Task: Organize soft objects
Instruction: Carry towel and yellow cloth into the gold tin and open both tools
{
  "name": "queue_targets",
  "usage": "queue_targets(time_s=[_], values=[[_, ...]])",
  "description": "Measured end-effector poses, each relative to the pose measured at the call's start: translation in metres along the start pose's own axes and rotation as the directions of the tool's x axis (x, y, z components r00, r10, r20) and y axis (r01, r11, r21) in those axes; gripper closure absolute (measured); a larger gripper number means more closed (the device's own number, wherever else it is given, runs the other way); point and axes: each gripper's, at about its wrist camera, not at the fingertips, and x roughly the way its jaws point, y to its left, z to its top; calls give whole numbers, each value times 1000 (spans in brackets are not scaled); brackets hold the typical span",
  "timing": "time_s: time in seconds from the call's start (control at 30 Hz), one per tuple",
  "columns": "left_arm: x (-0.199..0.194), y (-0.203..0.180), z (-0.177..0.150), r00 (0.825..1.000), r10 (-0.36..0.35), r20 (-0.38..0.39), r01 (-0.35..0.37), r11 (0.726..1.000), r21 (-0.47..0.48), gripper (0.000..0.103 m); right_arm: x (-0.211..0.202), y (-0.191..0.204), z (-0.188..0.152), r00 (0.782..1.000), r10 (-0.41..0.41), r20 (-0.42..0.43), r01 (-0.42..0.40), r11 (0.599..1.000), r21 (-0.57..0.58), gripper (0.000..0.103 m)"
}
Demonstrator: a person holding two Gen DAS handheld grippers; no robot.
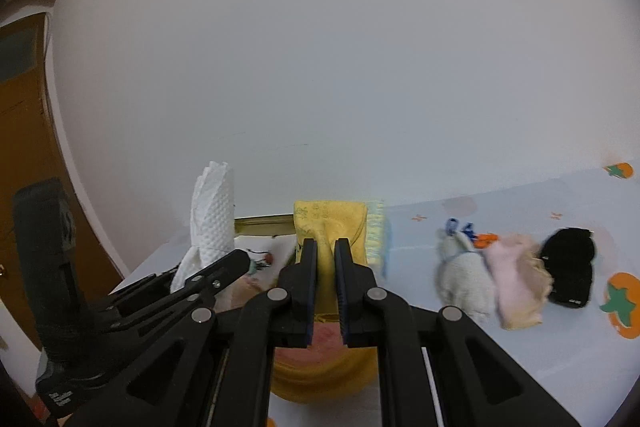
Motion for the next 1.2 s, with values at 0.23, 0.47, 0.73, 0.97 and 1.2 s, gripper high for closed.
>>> queue_targets(time_s=[0.23, 0.47, 0.73, 0.97, 1.2], values=[[3, 34, 5, 998, 57, -11, -57, 998, -35, 85, 26, 27, 4, 999, 43, -14, -43, 999, -24, 93], [9, 62, 13, 994, 105, -24, -106, 992, -64, 85, 54, 51, 13, 996, 78, -31, -80, 996, -50, 93], [34, 87, 34, 983, 156, -99, -162, 985, -55, 85, 102, 58, 28, 994, 89, -67, -92, 995, -42, 93], [63, 101, 51, 964, 178, -198, -192, 980, -56, 85, 145, 63, 41, 989, 65, -131, -70, 997, -35, 93], [87, 108, 59, 929, 246, -277, -256, 967, -2, 85, 171, 66, 46, 976, 48, -211, -50, 999, -4, 93]])
